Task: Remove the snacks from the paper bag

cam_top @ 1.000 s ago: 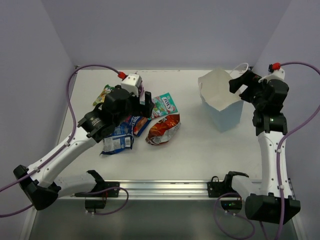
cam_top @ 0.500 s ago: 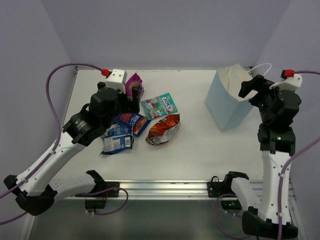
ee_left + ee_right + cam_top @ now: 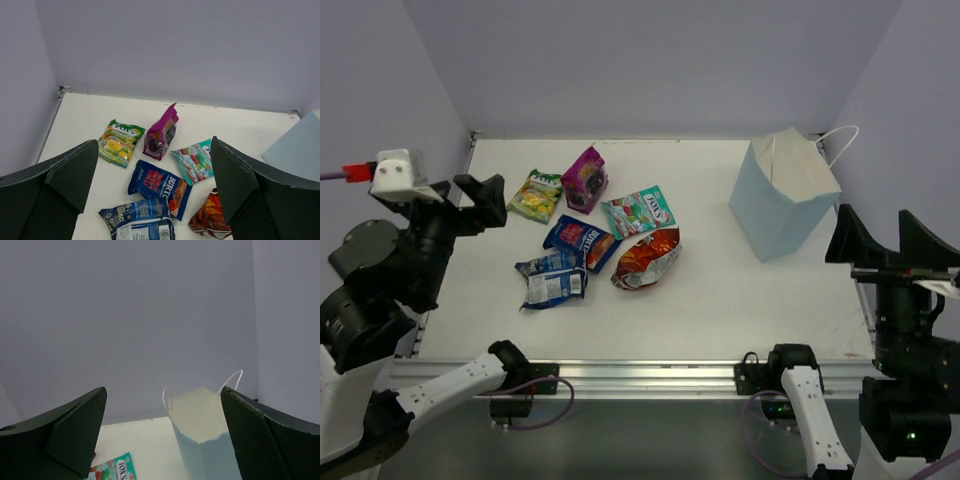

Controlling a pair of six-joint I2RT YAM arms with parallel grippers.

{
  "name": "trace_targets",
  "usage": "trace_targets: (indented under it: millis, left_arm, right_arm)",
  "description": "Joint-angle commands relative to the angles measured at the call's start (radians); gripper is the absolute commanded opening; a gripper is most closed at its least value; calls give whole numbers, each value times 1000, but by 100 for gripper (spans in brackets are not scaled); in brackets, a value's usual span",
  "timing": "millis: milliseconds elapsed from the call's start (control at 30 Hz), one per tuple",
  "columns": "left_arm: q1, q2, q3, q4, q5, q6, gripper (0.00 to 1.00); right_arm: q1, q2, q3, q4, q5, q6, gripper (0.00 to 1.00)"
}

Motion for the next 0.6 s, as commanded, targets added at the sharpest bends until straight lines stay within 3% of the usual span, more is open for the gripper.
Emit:
trace_targets:
  millis: [0, 267, 567]
  left_arm:
    - [-1, -73, 11, -86, -69, 36, 100]
    - [-1, -210, -44, -136, -86, 12, 100]
    - [-1, -253, -114, -167, -113, -19, 100]
  right_arm:
    - [39, -71, 4, -7, 42, -45, 99]
    - [93, -260, -126, 51, 87, -76, 99]
    - [115, -298, -178, 56, 87, -58, 99]
